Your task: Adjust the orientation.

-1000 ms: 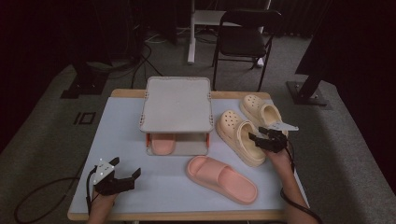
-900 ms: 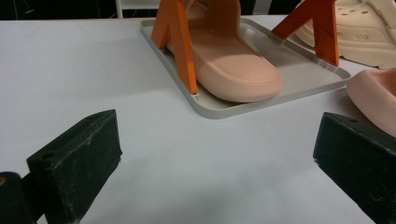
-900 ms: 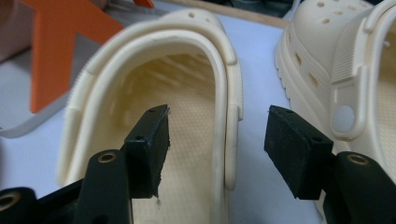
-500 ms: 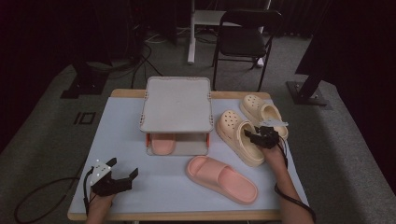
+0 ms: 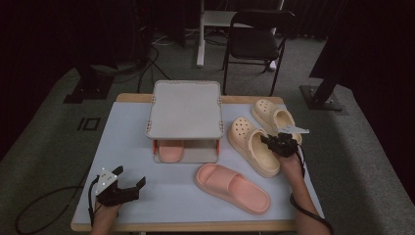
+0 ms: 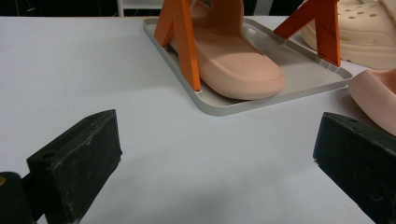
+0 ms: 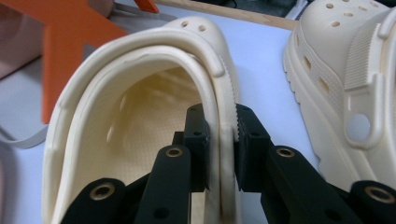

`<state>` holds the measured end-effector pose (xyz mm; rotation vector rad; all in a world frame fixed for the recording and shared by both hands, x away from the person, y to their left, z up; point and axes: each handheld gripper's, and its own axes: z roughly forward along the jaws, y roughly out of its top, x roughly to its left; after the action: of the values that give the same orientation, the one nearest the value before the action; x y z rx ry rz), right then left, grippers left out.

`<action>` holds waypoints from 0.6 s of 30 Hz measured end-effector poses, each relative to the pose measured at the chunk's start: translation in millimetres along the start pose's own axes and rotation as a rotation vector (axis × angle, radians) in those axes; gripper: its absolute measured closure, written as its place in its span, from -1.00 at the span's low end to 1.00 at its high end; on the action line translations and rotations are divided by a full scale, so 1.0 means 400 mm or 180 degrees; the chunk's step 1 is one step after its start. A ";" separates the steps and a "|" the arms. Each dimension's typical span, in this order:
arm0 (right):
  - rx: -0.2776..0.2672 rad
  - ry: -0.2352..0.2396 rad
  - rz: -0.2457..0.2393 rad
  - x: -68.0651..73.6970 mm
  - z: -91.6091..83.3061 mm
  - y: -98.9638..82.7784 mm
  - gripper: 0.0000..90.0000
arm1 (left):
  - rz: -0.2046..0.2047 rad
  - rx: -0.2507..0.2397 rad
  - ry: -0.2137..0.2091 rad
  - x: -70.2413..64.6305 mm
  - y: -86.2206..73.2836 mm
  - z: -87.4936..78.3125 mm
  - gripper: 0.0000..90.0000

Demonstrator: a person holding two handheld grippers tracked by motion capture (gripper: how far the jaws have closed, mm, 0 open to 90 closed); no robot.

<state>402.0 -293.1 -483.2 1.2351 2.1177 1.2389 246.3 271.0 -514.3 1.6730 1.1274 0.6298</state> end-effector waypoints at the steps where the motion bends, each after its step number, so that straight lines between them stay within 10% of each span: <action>1: -0.0004 0.0010 0.0007 0.001 -0.005 -0.002 0.72 | -0.0012 -0.0006 -0.0002 -0.001 0.001 -0.001 -0.98; 18: 0.0043 0.0035 -0.0016 -0.013 -0.032 -0.055 0.36 | 0.0019 -0.0035 -0.0028 -0.006 0.001 -0.006 -0.98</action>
<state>385.1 -308.9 -495.4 1.2308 2.1390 1.2339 243.3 269.9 -512.8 1.6690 1.1111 0.6309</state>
